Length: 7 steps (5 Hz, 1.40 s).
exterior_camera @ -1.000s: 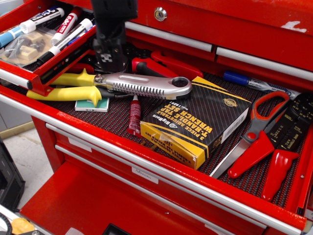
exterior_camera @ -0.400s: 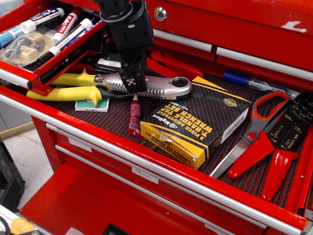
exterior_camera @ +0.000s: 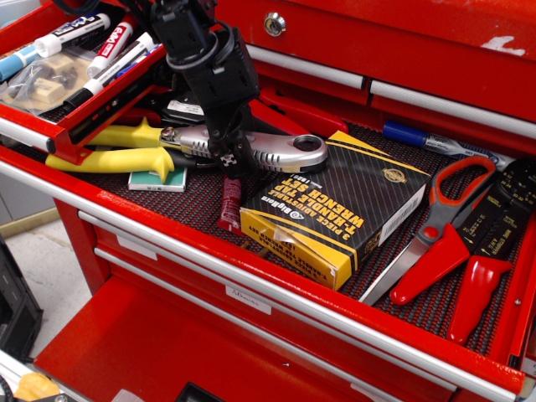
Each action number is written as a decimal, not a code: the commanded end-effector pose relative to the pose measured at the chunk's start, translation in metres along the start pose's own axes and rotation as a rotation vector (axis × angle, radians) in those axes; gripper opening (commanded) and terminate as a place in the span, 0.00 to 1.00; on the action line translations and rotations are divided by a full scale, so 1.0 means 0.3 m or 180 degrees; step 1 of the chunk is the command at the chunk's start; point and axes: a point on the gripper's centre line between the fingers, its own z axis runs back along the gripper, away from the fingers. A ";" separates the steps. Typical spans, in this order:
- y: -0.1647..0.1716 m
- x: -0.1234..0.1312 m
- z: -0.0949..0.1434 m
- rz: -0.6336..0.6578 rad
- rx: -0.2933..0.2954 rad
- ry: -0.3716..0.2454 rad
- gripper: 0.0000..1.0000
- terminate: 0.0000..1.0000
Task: Pick up box cutter and put into drawer
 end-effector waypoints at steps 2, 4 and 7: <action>-0.079 -0.027 0.009 0.0351 0.0021 -0.0013 0.00 0.00; -0.053 0.035 0.197 0.0073 0.0107 0.0642 0.00 0.00; 0.124 -0.094 0.451 -0.0271 0.0478 0.1094 0.00 0.00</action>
